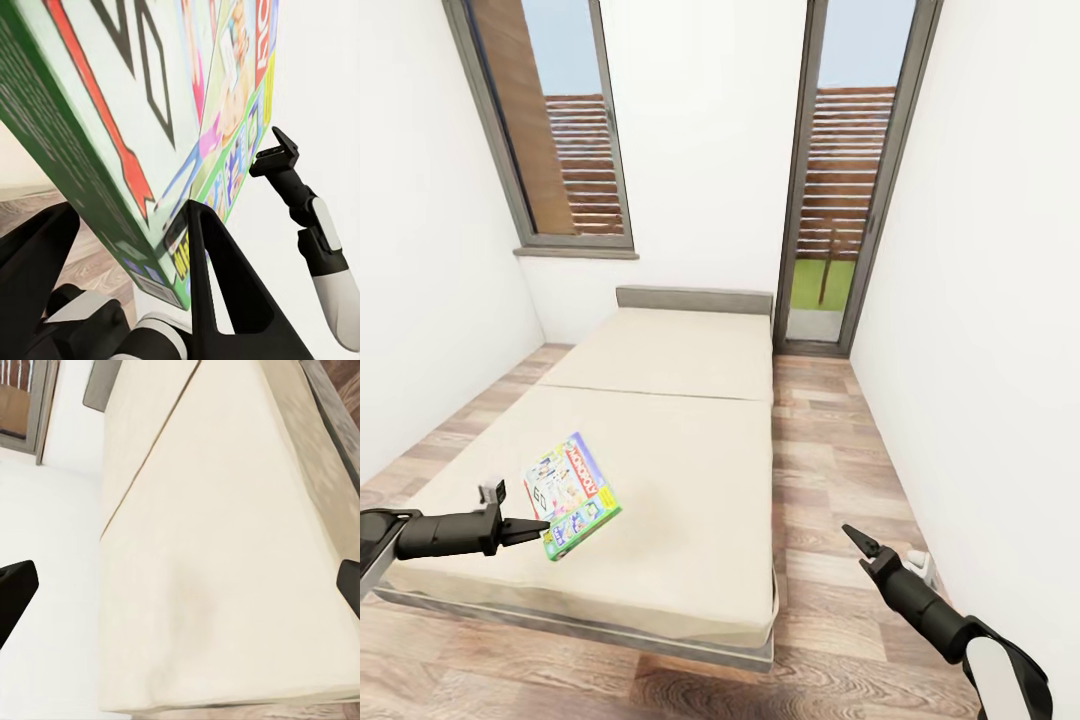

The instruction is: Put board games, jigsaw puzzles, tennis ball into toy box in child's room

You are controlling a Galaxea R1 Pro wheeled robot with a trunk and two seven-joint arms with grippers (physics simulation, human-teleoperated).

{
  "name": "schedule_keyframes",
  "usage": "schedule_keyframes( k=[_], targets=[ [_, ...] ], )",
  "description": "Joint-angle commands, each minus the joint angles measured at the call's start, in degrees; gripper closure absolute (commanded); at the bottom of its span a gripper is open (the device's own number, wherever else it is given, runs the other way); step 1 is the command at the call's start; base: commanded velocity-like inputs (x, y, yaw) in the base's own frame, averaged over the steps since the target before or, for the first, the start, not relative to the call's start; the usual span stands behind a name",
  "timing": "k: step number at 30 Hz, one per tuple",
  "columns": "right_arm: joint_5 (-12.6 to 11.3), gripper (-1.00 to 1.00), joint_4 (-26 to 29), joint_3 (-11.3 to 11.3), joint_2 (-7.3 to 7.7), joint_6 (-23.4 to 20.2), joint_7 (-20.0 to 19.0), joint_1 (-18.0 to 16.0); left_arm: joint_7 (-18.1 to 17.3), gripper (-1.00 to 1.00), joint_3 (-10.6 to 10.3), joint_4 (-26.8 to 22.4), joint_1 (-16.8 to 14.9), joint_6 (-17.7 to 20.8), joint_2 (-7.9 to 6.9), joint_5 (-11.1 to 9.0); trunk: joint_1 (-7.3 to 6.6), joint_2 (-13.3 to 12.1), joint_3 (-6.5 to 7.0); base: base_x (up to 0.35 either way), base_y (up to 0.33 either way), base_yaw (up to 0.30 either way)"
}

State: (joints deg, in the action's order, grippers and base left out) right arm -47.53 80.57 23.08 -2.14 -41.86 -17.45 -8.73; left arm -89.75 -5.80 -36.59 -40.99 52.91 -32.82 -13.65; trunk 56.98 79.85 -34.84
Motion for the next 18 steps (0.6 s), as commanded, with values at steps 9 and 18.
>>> schedule_keyframes(
  k=[9,18],
  targets=[
    [0.0,-1.0,0.0,0.5,-0.06,-0.3,-0.2,-0.1,-0.3,1.0,-0.3,0.0,-0.1,0.6,-0.07,-0.1,-1.98,-3.6,1.57,0.0,0.0,0.0],
    [0.0,-1.0,0.0,0.5,-0.07,-0.3,-0.2,-0.1,-0.3,1.0,-0.3,0.0,-0.1,0.6,-0.06,-0.1,-3.96,-7.2,3.19,0.0,0.0,0.003]
  ],
)
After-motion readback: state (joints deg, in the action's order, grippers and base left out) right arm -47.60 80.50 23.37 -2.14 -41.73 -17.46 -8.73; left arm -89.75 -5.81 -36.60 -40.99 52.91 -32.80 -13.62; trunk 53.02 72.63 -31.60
